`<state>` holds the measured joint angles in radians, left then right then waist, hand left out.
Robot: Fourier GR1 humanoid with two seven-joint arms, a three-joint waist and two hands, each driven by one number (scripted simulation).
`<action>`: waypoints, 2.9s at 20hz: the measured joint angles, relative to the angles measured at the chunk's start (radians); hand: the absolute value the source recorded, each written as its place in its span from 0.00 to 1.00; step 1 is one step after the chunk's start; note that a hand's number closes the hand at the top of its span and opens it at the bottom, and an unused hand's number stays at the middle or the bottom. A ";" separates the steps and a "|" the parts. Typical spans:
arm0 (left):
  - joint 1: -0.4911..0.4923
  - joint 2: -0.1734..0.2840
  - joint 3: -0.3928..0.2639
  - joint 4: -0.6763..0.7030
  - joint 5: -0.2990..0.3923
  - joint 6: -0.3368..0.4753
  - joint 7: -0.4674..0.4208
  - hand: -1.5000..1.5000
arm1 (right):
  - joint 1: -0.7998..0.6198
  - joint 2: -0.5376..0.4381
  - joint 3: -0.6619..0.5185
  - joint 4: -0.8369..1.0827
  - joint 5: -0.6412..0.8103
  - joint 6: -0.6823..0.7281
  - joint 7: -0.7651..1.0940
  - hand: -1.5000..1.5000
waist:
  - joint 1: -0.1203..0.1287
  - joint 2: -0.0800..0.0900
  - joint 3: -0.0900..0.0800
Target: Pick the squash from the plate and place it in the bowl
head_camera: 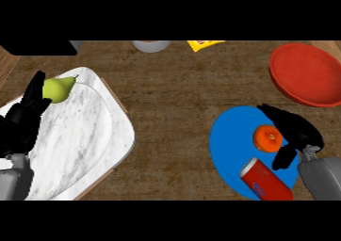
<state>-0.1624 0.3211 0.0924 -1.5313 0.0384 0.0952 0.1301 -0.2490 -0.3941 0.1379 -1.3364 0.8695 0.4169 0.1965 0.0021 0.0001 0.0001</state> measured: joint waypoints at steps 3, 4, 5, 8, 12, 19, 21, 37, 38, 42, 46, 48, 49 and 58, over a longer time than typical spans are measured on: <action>0.015 -0.024 -0.006 -0.010 -0.025 0.008 0.000 0.50 | -0.010 0.007 -0.018 0.048 0.011 0.002 -0.026 1.00 | 0.000 0.000 0.000; 0.028 -0.028 -0.007 -0.025 -0.025 0.005 0.000 0.50 | -0.017 0.020 -0.014 0.065 0.012 0.008 -0.027 1.00 | 0.001 0.000 0.000; 0.026 -0.027 0.001 -0.020 -0.025 0.001 -0.004 0.50 | -0.020 0.035 -0.008 0.082 0.019 0.001 -0.033 1.00 | 0.001 0.000 -0.001; 0.006 -0.036 0.006 -0.001 -0.033 -0.004 -0.002 0.50 | -0.040 0.037 -0.011 0.119 0.027 -0.004 -0.091 1.00 | 0.000 -0.001 -0.002; -0.006 -0.046 0.014 0.004 -0.046 -0.011 0.002 0.50 | -0.090 0.054 -0.026 0.190 0.045 -0.029 -0.144 1.00 | 0.000 -0.002 -0.003; 0.011 -0.052 0.034 -0.019 -0.052 -0.029 0.009 0.50 | -0.128 0.078 -0.060 0.287 0.090 -0.138 -0.195 1.00 | 0.001 -0.004 -0.005; 0.031 -0.050 0.041 -0.022 -0.045 -0.043 -0.004 0.50 | -0.130 0.073 -0.073 0.278 0.101 -0.172 -0.193 1.00 | 0.001 -0.003 -0.005; 0.026 -0.059 0.057 -0.032 -0.063 -0.048 0.015 0.50 | -0.283 0.079 -0.110 0.116 0.159 -0.285 -0.167 1.00 | -0.015 -0.007 -0.001; 0.027 -0.059 0.060 -0.035 -0.062 -0.047 0.017 0.50 | -0.284 0.079 -0.126 0.078 0.151 -0.301 -0.156 1.00 | -0.017 -0.008 -0.001; 0.034 -0.074 0.053 -0.025 -0.071 -0.039 0.003 0.50 | -0.283 0.076 -0.201 -0.083 0.091 -0.291 -0.091 1.00 | -0.021 -0.008 -0.001; 0.026 -0.062 0.065 -0.030 -0.061 -0.055 0.013 0.50 | -0.297 0.037 -0.288 -0.153 0.035 -0.253 -0.052 1.00 | -0.012 -0.005 -0.001; 0.017 -0.061 0.069 -0.025 -0.057 -0.063 0.011 0.50 | -0.327 0.016 -0.332 -0.125 0.007 -0.248 -0.054 1.00 | -0.007 -0.003 -0.001; 0.003 -0.062 0.072 -0.007 -0.057 -0.062 0.010 0.50 | -0.345 0.001 -0.350 -0.107 -0.004 -0.242 -0.054 1.00 | -0.005 -0.002 0.000; 0.009 -0.080 0.056 -0.036 -0.072 -0.063 0.012 0.50 | -0.487 -0.076 -0.472 0.300 -0.078 -0.347 -0.238 1.00 | 0.015 0.005 0.000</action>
<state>-0.1538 0.2412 0.1481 -1.5672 -0.0340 0.0319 0.1422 -0.7360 -0.4702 -0.3340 -1.0367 0.7913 0.0696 -0.0419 0.0169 0.0047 0.0004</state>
